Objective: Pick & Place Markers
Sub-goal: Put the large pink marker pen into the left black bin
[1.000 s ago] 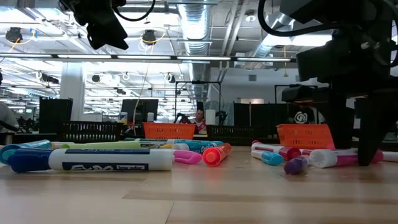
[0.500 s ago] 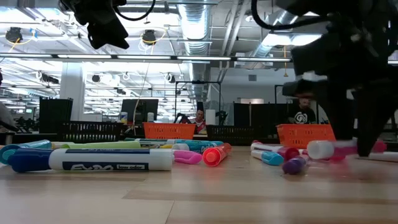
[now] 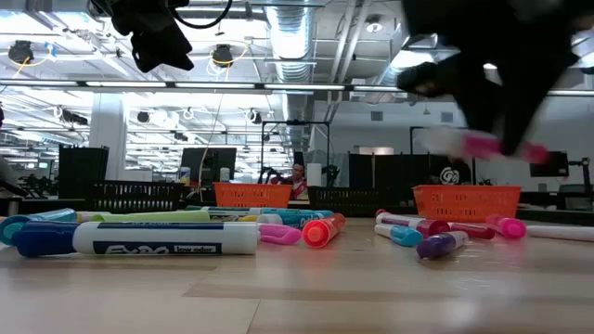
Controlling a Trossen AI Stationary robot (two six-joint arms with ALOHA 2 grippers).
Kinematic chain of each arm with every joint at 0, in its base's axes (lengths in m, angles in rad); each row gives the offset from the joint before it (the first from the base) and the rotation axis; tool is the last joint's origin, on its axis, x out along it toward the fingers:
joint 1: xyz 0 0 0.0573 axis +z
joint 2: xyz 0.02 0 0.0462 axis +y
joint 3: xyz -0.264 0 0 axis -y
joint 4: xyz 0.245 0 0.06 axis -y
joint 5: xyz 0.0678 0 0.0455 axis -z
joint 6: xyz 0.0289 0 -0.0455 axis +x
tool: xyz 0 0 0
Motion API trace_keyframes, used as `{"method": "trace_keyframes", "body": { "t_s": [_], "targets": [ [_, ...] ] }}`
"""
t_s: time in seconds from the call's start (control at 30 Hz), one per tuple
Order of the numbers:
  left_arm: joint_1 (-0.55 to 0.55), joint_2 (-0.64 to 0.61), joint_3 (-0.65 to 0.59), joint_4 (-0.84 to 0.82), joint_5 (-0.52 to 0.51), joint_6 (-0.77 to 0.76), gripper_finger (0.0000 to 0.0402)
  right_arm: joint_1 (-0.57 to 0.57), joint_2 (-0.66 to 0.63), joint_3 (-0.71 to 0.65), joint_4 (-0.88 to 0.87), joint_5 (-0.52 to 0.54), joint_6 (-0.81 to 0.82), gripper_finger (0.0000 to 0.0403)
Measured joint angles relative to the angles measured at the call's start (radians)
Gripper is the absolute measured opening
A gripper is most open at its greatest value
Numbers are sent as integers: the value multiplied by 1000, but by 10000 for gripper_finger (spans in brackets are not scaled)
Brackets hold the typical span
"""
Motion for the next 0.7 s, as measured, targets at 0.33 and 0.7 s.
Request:
{"method": "trace_keyframes", "body": {
  "t_s": [0.33, 0.7],
  "targets": [
    [0, -14, 1, 11, 0, 33, 155, -193, -1, 63, 228, -107, -80, 63],
    [0, -160, 1, 44, -13, 60, 155, -439, -1, 63, 748, -409, 17, 63]
  ]
}}
